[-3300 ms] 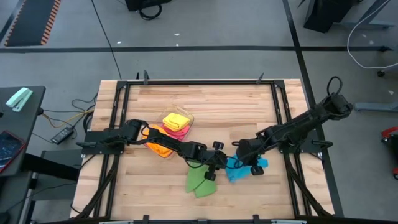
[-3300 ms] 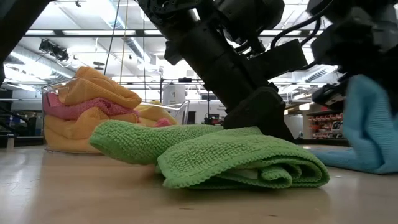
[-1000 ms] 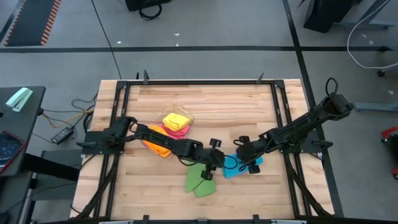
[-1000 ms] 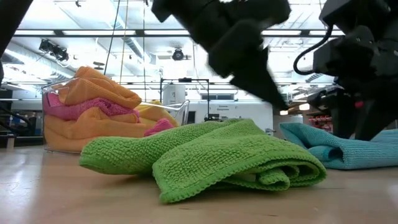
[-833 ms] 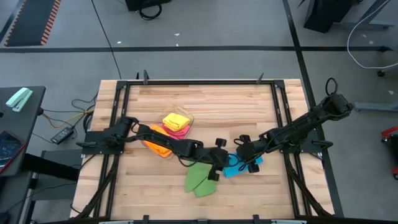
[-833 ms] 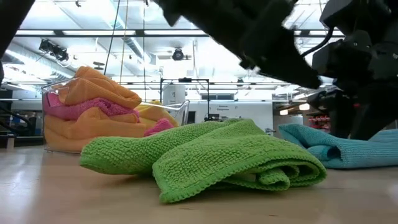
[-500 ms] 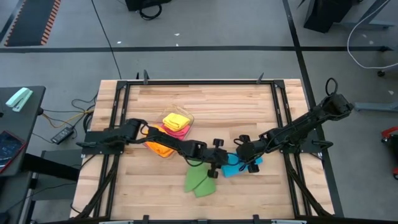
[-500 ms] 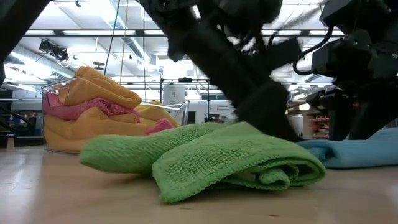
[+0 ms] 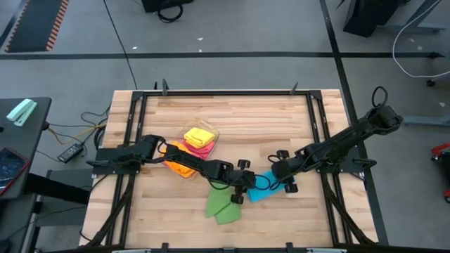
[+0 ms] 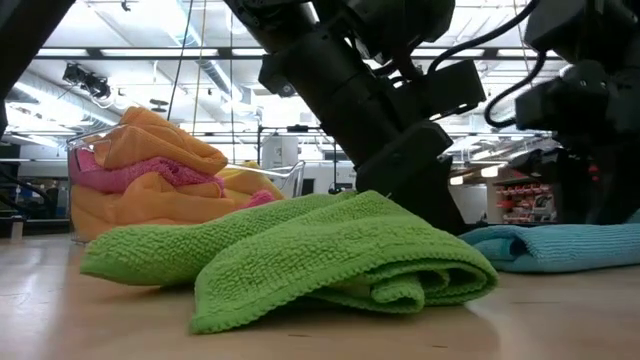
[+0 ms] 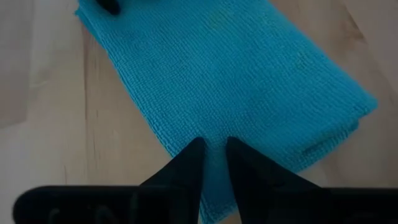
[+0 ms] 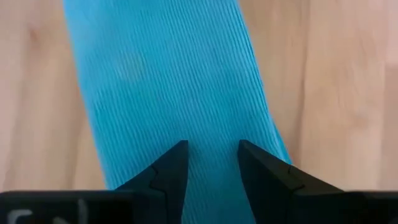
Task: Fold microfiber towels
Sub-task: Fold the blue microfiber towel
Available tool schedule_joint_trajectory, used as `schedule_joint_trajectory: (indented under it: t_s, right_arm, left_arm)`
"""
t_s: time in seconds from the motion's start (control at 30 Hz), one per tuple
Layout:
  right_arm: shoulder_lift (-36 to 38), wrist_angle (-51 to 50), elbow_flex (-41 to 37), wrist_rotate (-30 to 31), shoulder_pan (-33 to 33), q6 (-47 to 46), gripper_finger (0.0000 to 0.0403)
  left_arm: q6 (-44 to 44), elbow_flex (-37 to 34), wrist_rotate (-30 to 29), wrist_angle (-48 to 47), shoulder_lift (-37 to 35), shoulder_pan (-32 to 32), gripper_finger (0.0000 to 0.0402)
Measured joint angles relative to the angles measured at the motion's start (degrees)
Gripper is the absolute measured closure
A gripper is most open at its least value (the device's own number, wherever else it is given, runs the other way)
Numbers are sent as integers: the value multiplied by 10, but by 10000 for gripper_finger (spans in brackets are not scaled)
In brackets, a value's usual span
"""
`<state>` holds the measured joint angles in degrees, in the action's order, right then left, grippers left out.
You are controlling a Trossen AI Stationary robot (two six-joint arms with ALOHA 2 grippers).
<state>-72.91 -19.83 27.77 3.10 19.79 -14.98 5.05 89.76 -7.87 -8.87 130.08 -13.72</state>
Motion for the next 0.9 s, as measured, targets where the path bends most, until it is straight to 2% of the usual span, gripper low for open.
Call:
schedule_joint_trajectory:
  t_s: [0.17,0.3,0.53,0.6,0.7,0.8,0.9]
  right_arm:
    - [23,-100,1,51,-1,-5,253]
    - [33,-143,3,106,-8,-26,253]
    - [40,-229,72,118,-18,-84,253]
    - [45,-219,90,116,-7,-81,253]
    - [51,-184,104,69,22,-49,253]
    - [56,-136,107,30,66,-29,253]
    - [54,-75,101,20,117,-22,253]
  left_arm:
    - [-4,1,2,-7,0,0,321]
    - [-5,1,2,-9,0,0,321]
    - [-15,0,2,-11,0,0,326]
    - [-17,0,3,-11,0,0,324]
    - [-24,0,3,-11,0,0,322]
    - [-29,0,3,-11,0,0,324]
    - [-29,-1,2,-10,0,0,327]
